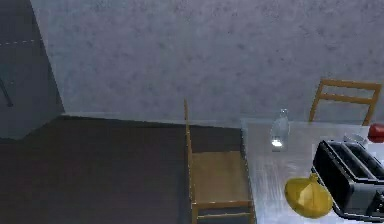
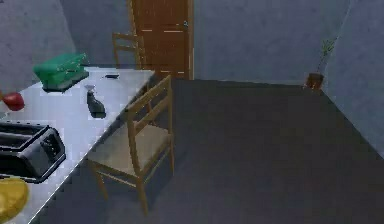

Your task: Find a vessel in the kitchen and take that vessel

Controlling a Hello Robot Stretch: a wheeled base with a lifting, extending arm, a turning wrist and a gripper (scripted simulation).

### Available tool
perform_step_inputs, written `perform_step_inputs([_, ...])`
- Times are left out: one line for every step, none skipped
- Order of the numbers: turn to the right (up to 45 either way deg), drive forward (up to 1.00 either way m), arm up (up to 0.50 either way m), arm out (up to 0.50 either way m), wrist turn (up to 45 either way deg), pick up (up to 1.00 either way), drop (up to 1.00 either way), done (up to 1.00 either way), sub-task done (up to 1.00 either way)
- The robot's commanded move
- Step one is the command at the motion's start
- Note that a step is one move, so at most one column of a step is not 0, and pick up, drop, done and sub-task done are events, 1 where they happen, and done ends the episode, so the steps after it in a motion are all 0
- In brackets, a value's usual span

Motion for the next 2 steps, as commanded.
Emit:
perform_step_inputs([-45.0,0.00,0.00,0.00,0.0,0.00,0.00,0.00,0.00])
perform_step_inputs([0.0,0.00,0.50,0.00,0.0,0.00,0.00,0.00,0.00])
